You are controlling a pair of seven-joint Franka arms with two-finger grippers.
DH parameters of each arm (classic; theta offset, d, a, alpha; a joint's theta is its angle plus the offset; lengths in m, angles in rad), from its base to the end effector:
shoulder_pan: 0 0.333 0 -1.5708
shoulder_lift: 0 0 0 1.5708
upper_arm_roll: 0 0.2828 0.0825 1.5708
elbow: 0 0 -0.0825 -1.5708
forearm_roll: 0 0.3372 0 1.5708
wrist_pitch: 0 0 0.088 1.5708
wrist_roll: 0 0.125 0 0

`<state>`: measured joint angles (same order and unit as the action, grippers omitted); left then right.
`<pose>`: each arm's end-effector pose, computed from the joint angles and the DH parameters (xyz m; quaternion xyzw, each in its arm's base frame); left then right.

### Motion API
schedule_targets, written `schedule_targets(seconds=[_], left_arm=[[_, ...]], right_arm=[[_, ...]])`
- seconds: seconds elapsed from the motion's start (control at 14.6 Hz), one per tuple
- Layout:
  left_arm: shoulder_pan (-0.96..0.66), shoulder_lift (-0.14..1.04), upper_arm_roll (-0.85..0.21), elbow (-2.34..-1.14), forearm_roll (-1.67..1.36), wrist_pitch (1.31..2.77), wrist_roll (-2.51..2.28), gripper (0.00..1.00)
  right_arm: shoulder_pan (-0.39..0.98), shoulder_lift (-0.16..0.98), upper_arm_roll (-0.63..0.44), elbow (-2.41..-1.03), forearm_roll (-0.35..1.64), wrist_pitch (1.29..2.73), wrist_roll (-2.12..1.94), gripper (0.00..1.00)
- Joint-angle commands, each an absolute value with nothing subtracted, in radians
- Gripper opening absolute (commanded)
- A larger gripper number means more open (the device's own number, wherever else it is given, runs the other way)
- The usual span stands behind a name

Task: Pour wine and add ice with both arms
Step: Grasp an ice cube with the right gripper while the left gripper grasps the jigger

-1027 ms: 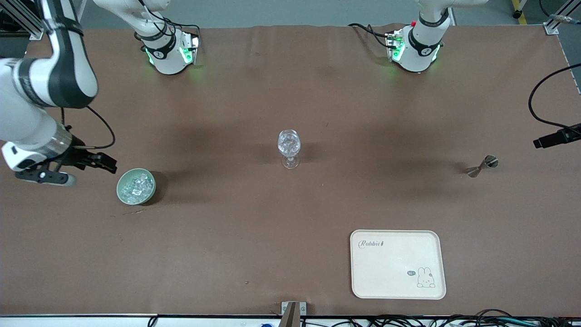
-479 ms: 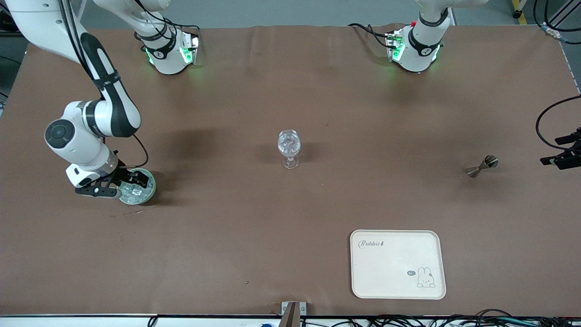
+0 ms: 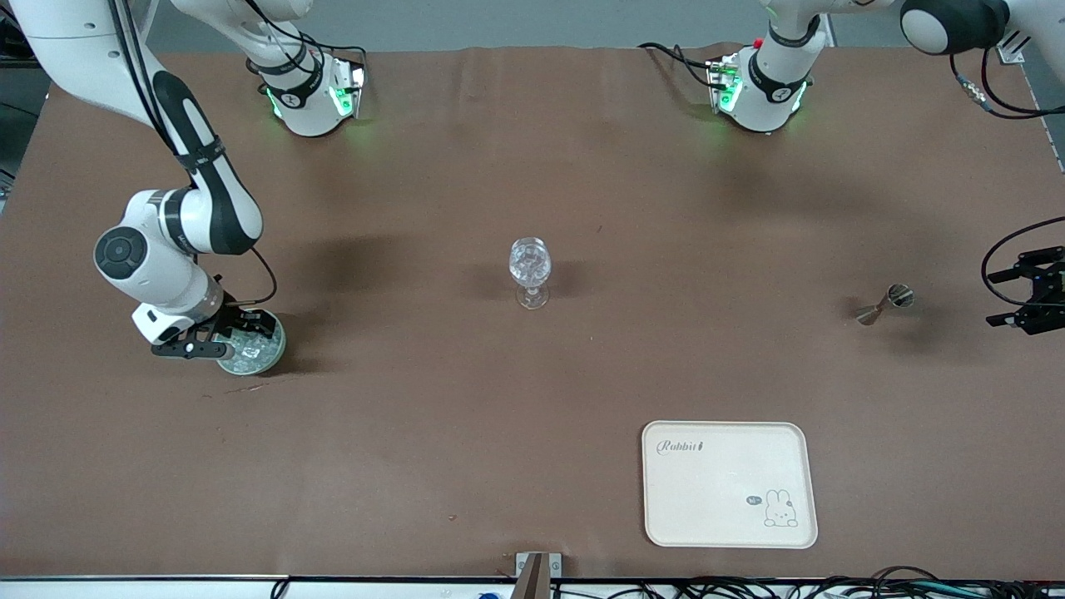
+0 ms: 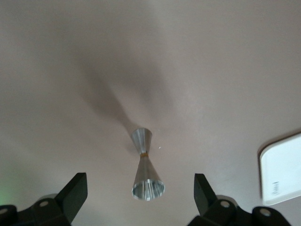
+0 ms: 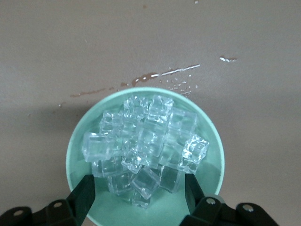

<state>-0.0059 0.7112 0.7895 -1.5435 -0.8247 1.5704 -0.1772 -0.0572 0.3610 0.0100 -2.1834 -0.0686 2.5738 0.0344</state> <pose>0.5125 0.2927 0.2784 0.8105 0.5239 -0.1597 0.2077 0.5260 -0.0243 0.2136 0.9997 -0.0125 0.0146 0.0172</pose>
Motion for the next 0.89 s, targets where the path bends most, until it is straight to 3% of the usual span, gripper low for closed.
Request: schedule_targets(seconds=[0.0, 0.55, 0.82], left_arm=[[0.000, 0.788, 0.808, -1.537, -0.885, 1.528, -0.234, 1.00], [0.057, 0.952, 0.807, -1.558, -1.138, 1.324, -0.322, 1.00], [0.055, 0.991, 0.773, -1.618, -1.232, 1.272, -0.313, 1.00]], right_arm=[[-0.061, 0.379, 0.011, -2.195, -0.080, 2.595, 0.025, 0.85], [-0.058, 0.383, 0.011, -2.189, -0.080, 2.585, 0.034, 0.57], [-0.061, 0.383, 0.011, -2.184, -0.080, 2.582, 0.035, 0.34]])
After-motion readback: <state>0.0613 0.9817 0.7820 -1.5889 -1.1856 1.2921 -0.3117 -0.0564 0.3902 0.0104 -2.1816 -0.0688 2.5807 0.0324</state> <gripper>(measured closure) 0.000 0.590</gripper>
